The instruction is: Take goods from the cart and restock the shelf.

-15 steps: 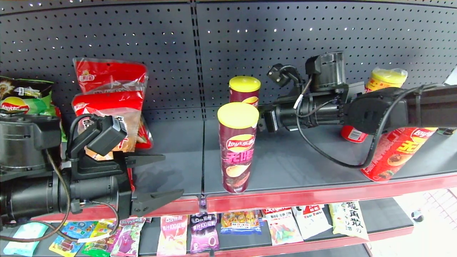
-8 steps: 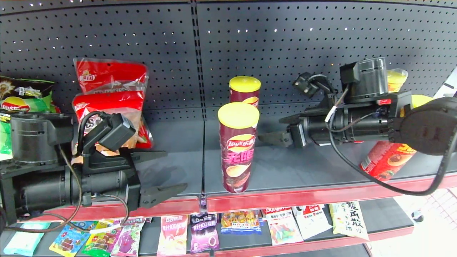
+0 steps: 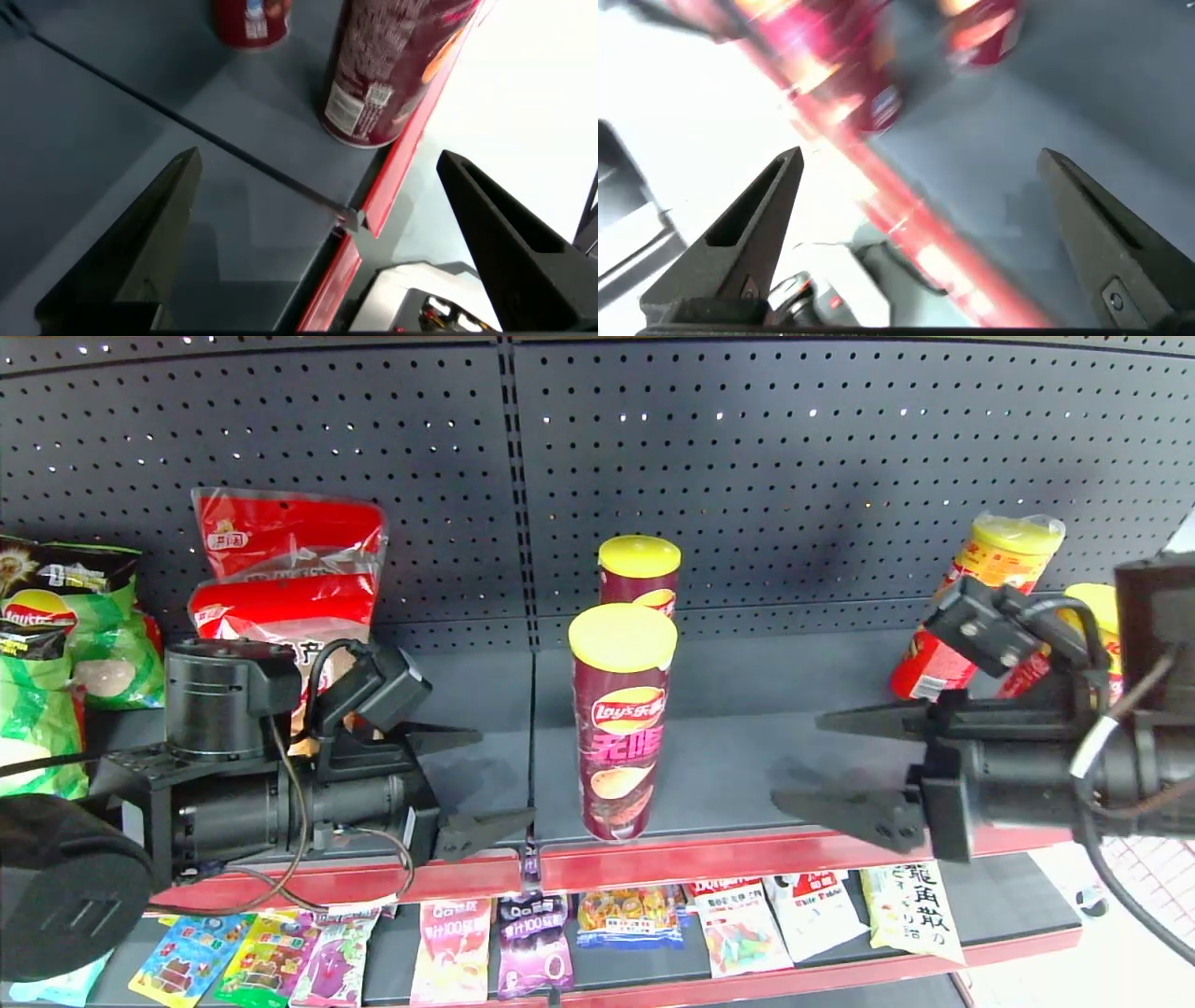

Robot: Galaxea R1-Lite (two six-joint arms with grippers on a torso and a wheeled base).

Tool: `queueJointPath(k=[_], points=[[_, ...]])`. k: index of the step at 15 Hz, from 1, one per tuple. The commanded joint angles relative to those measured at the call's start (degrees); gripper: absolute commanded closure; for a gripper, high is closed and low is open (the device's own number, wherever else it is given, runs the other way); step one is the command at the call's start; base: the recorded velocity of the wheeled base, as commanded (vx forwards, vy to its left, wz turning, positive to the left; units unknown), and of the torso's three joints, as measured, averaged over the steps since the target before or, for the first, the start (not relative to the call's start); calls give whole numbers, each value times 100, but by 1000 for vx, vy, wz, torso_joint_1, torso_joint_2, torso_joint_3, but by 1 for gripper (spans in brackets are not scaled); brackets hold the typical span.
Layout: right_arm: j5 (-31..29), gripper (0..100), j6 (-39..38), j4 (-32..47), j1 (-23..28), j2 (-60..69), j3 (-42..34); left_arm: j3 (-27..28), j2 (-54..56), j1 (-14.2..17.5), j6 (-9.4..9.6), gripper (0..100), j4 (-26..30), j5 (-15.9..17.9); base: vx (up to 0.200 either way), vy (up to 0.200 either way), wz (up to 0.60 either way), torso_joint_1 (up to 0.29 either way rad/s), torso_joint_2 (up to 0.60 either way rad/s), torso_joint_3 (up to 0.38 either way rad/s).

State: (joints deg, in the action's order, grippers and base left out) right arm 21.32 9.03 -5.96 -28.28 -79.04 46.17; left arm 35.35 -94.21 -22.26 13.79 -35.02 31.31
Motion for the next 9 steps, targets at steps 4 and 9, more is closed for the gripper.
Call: queueJointPath(k=[4, 9], points=[[-32, 0, -306, 7, 165, 1682, -1004, 323, -511, -147, 1, 0, 4, -169, 0, 0, 0, 0, 0, 0], [-462, 0, -833, 51, 666, 1998, -1022, 525, -783, -349, -16, 0, 4, -195, 0, 0, 0, 0, 0, 0]])
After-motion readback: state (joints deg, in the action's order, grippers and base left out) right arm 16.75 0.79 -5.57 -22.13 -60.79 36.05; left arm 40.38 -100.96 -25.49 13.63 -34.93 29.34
